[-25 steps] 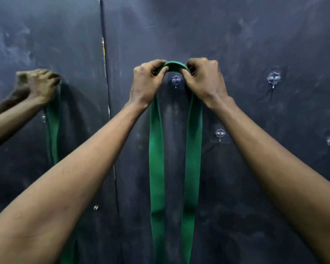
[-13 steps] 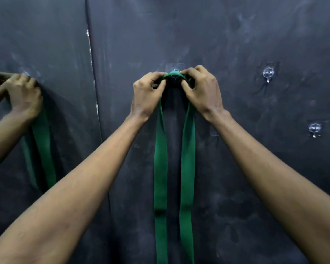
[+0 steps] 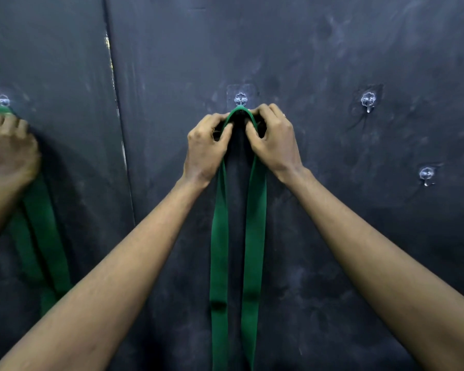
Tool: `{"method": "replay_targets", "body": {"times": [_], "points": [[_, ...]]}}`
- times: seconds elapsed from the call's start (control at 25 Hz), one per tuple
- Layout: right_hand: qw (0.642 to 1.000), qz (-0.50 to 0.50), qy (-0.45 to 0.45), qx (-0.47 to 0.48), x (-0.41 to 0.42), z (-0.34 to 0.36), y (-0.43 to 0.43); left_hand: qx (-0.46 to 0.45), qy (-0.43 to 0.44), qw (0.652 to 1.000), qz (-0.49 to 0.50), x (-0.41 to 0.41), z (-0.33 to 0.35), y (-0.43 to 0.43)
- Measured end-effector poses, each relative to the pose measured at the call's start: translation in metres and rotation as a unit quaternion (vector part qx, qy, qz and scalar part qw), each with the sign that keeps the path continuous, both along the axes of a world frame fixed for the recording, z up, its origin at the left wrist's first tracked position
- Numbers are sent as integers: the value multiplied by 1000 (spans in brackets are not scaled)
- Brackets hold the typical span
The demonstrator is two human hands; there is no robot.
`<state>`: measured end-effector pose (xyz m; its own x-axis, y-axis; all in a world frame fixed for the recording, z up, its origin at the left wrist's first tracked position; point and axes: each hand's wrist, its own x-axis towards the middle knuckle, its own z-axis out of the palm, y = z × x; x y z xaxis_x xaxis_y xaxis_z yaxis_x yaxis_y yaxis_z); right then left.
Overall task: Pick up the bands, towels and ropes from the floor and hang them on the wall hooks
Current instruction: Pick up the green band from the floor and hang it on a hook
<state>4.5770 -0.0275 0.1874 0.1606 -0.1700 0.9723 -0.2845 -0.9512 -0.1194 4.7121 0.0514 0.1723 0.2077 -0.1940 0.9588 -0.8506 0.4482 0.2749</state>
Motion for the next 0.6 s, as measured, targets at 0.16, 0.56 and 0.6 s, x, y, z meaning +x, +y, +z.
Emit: {"method": "replay_targets", "body": {"times": [0.16, 0.56, 0.6], "points": [[999, 22, 3, 42, -2, 4, 3, 6, 19, 1000, -7, -2, -4, 0], [992, 33, 55, 104, -80, -51, 13, 27, -4, 999, 45, -29, -34, 24], [993, 22, 56, 106, -100, -61, 12, 12, -28, 998, 56, -40, -40, 29]]}}
